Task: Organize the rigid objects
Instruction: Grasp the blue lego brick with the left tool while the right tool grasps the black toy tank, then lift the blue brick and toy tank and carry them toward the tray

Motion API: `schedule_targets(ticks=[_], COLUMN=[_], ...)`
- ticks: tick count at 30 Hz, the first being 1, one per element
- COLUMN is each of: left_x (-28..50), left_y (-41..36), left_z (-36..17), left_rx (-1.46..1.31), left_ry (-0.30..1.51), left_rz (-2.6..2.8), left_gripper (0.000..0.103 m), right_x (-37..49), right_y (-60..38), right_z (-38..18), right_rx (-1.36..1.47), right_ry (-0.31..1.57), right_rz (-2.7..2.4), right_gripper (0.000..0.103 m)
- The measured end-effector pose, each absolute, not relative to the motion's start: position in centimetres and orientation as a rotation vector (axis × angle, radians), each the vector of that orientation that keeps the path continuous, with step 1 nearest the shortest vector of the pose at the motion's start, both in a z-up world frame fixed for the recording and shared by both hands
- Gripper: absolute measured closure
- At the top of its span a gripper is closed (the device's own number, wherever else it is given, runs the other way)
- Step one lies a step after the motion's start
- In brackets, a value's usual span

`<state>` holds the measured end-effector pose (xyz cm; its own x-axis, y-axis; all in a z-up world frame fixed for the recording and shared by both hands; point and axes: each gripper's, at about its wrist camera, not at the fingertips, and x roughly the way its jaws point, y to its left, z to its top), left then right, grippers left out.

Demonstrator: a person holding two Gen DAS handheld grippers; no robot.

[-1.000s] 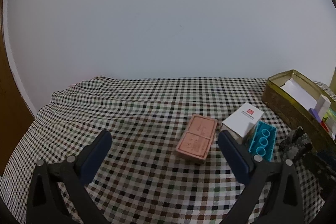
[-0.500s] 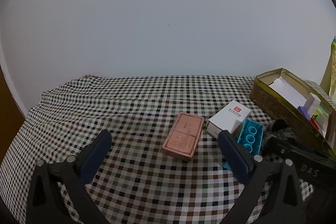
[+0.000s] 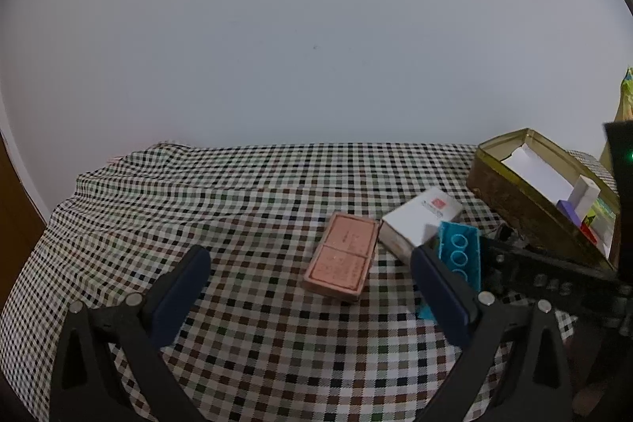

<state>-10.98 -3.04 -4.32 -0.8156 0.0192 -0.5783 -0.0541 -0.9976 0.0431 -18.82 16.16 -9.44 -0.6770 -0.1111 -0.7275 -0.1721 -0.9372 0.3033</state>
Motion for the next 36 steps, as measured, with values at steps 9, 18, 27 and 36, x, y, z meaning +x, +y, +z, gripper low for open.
schedule_targets(ticks=[9,18,27,36], left_x=[-11.3,-10.8,-10.5,-13.6], left_y=[-2.6,-1.7,2.8,5.5], left_z=[-4.8,-4.5,-5.1,-8.2], left_rx=[-0.961,-0.940,-0.909,-1.242], left_ry=[0.106,0.045,0.201,0.204], left_rz=[2.917,2.770,2.708,2.646], left_gripper=[0.001,0.001,0.017,0.057], right_x=[-19.4,-15.6,-11.9,-12.3], right_y=[15.4,17.0,18.6,20.7], right_z=[-10.1,-8.9,-5.0,-5.5], right_rx=[-1.325,-1.214,-0.752,-0.715], right_ry=[0.351,0.426,0.384,0.385], right_rz=[2.900,3.036,3.093,3.065], right_gripper=[0.032,0.032,0.032,0.032])
